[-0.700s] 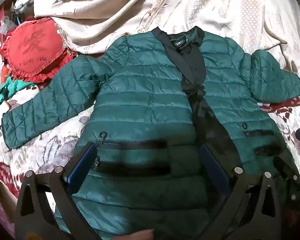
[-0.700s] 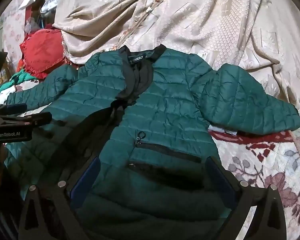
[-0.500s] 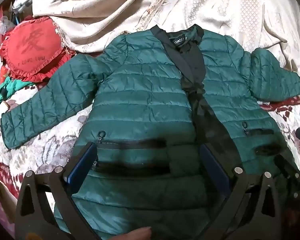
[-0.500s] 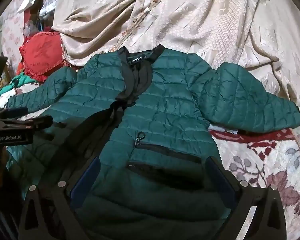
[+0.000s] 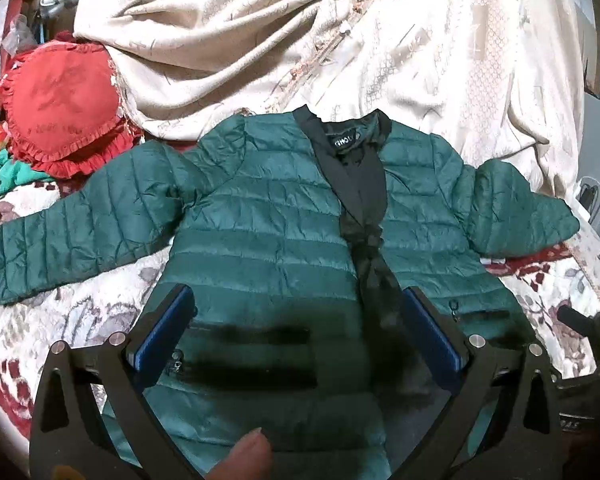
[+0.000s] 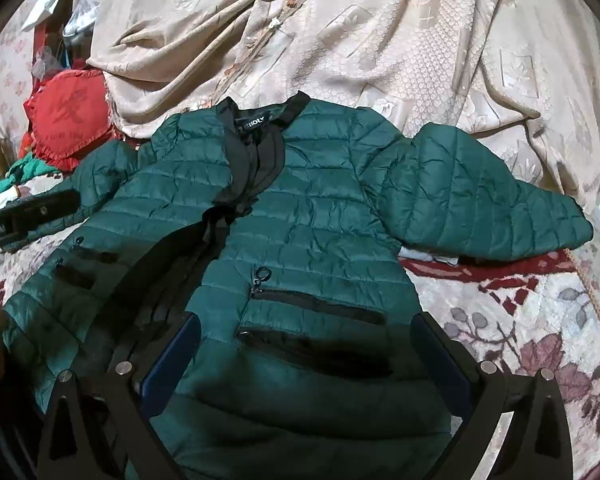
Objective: Fold large clothes
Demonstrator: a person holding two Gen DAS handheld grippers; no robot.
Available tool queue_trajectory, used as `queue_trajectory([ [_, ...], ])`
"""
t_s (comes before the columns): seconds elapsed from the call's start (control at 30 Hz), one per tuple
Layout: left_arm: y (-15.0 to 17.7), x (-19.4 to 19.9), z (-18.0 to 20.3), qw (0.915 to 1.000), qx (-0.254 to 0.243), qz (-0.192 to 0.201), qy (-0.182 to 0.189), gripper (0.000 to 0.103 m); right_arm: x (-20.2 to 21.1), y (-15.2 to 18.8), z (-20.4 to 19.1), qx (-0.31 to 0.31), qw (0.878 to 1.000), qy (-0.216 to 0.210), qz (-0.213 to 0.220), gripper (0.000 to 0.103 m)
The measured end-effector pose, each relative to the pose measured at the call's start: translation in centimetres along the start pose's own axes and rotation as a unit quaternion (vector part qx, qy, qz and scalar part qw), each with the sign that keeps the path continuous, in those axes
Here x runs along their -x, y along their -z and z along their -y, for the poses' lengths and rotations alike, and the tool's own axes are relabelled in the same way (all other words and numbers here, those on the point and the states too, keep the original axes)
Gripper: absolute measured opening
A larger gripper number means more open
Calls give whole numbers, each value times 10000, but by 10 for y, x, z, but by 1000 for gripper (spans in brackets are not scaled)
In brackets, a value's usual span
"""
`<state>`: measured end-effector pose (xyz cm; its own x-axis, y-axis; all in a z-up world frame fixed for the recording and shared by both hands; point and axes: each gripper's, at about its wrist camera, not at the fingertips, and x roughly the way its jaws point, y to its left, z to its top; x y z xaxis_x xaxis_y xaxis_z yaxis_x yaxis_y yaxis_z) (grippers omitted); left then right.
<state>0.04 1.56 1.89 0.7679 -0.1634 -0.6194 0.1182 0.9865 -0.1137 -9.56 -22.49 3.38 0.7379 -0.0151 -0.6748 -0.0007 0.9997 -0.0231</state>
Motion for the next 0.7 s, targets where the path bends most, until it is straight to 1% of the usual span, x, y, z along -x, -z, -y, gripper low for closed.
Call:
queue_trajectory([
  [0.1,1,-2,0,9997,-22,-215,69,103,1,-4,3,-166,9998,-58,-33,103],
  [0.2,2,-2,0,9996,9,-251,97,103,3,-4,7,-249,9997,-64,12,103],
  [0.23,2,-2,1,9995,-17,-259,163,103,4,-4,7,-247,9997,-50,33,103],
  [0.3,4,-2,5,9993,-126,-276,234,103,6,-3,7,-226,9997,24,48,103],
  [0.33,5,-2,9,9985,-229,-308,381,103,6,-2,7,-221,9997,44,39,103],
  [0.37,7,-2,13,9979,-336,-347,440,103,7,-2,7,-224,9997,55,50,103],
  [0.43,9,-4,23,9969,-536,-423,399,103,7,-1,9,-227,9997,84,49,103],
  [0.5,11,-3,30,9962,-680,-418,346,103,6,1,10,-215,9997,128,7,103],
  [0.7,14,-6,36,9949,-862,-476,230,103,5,2,14,-292,9994,156,-27,103],
])
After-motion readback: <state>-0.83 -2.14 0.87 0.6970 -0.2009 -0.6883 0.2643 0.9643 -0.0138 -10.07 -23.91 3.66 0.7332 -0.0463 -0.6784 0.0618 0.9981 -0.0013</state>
